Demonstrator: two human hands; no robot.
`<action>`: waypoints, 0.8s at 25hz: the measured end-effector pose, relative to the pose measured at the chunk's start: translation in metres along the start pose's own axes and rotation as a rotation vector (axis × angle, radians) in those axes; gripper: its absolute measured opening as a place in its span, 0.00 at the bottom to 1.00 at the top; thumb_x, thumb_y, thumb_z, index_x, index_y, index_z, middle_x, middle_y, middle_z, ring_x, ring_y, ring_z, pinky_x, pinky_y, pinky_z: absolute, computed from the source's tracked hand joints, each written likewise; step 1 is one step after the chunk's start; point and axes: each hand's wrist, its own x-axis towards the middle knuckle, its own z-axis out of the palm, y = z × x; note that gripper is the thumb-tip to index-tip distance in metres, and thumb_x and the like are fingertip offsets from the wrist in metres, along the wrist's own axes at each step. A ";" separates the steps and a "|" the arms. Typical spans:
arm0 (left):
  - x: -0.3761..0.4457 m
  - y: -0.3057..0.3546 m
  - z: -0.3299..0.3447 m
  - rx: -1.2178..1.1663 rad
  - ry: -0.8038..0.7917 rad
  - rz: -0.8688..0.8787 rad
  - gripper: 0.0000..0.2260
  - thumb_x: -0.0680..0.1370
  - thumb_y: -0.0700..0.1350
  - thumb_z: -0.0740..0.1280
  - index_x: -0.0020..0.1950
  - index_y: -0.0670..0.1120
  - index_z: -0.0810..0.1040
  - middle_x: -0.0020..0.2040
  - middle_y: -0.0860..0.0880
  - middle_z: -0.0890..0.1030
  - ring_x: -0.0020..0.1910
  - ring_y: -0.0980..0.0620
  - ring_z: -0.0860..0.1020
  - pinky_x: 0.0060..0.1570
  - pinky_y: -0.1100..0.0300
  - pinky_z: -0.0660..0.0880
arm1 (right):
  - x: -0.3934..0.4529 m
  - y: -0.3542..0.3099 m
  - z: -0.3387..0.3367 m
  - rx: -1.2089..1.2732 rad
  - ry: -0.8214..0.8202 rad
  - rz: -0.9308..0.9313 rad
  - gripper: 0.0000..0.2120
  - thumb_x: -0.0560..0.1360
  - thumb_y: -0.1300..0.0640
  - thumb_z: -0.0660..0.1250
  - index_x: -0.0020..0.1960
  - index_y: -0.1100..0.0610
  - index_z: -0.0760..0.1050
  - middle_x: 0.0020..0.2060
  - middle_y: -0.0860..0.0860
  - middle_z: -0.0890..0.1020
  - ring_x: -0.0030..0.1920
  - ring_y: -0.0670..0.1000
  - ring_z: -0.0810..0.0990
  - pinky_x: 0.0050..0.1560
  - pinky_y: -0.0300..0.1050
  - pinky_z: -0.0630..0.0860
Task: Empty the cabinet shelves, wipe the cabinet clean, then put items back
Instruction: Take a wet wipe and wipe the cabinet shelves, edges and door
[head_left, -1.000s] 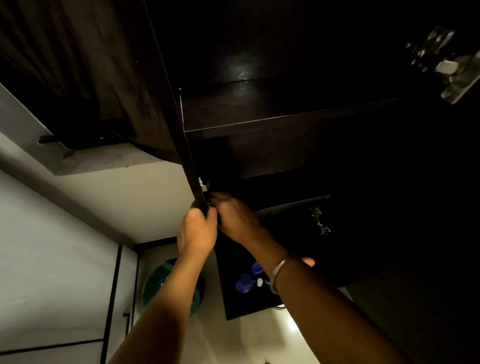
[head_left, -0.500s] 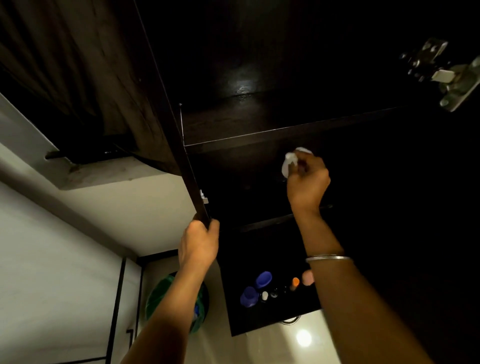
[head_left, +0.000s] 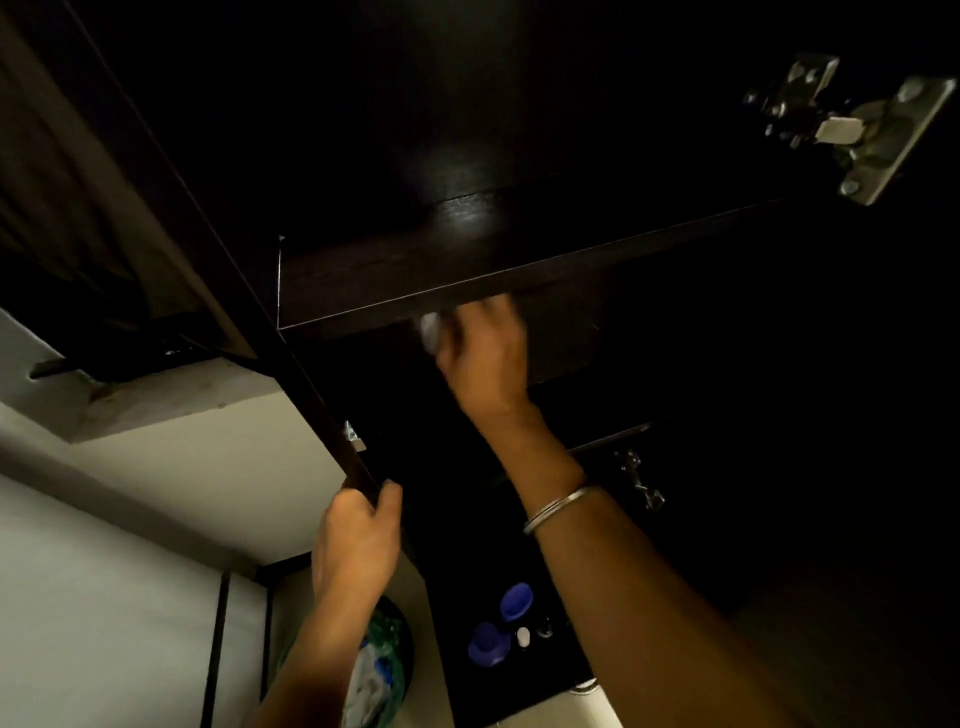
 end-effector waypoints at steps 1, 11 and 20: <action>-0.002 0.001 -0.002 -0.016 -0.017 0.019 0.21 0.82 0.54 0.63 0.34 0.41 0.73 0.28 0.44 0.74 0.32 0.41 0.75 0.33 0.52 0.67 | 0.016 0.018 -0.014 -0.011 0.192 0.216 0.13 0.72 0.69 0.65 0.56 0.72 0.77 0.52 0.70 0.78 0.53 0.68 0.79 0.55 0.53 0.76; -0.004 -0.003 -0.001 -0.064 -0.029 0.089 0.21 0.82 0.53 0.63 0.33 0.42 0.72 0.25 0.48 0.68 0.26 0.45 0.69 0.31 0.54 0.64 | -0.031 0.034 -0.009 0.078 0.034 0.392 0.08 0.69 0.71 0.67 0.44 0.63 0.81 0.46 0.58 0.77 0.43 0.49 0.74 0.45 0.35 0.70; -0.002 -0.006 0.004 -0.035 0.012 0.086 0.22 0.81 0.55 0.62 0.36 0.40 0.74 0.27 0.46 0.69 0.27 0.45 0.69 0.31 0.54 0.66 | -0.011 0.115 -0.044 0.023 0.568 0.732 0.06 0.70 0.62 0.65 0.44 0.59 0.79 0.43 0.56 0.80 0.43 0.55 0.81 0.48 0.48 0.77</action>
